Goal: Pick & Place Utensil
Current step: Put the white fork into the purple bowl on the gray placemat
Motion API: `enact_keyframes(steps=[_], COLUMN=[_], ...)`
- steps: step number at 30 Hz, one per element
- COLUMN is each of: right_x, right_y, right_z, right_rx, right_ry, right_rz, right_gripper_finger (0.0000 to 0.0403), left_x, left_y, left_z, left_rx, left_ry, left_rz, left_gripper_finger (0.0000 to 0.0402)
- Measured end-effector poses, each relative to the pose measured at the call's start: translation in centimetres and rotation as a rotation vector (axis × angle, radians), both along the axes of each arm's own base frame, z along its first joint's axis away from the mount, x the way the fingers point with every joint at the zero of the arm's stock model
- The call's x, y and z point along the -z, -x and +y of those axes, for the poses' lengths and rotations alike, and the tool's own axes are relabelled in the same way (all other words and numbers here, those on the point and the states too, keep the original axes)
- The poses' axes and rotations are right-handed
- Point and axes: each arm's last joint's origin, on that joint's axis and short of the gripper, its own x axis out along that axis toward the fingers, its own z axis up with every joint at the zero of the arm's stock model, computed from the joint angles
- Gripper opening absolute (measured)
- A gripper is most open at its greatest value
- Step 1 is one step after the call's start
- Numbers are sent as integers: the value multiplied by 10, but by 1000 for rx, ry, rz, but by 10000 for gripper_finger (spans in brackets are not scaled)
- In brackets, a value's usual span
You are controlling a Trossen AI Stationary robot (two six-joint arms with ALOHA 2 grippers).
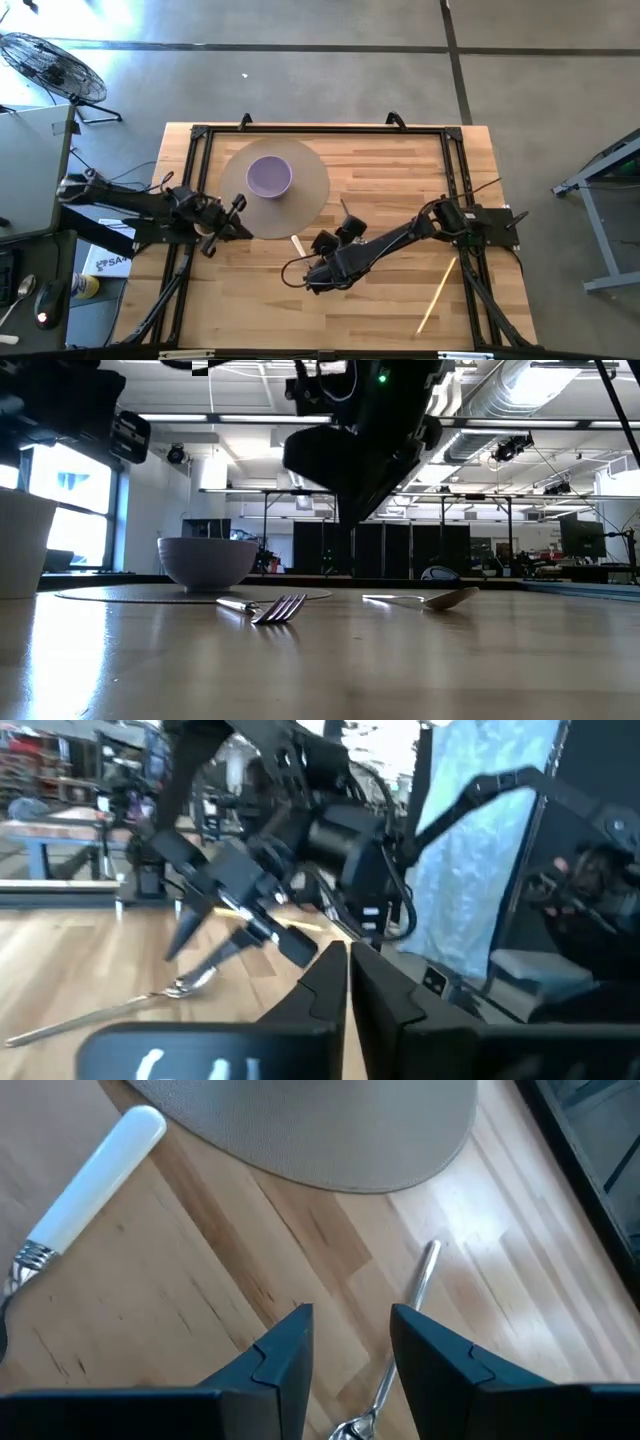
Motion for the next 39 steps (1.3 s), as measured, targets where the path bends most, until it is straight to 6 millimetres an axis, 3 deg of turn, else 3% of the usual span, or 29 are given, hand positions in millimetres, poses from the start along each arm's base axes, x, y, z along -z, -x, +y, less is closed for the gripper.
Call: enact_keyframes(steps=[12,17,22,31,34,39], right_x=[-41,-52,-48,-24,-18,-15], right_y=[34,45,49,57,58,57], right_z=[28,39,49,49,48,47], right_rx=[-48,-70,-86,-53,-45,-46], right_ry=[48,71,31,-6,-33,-34], right_rz=[-50,-101,-99,-42,-25,-29], right_gripper_finger=[128,128,128,128,128,128], left_x=[-10,3,23,49,53,61], left_y=[-62,-91,-122,-166,-174,-178], left_z=[-36,-45,-53,-65,-60,-34], left_rx=[7,16,-16,-14,12,41], left_ry=[-173,-243,-354,-511,-521,-483], left_rz=[196,314,400,488,505,572], left_gripper_finger=[132,170,196,201,201,201])
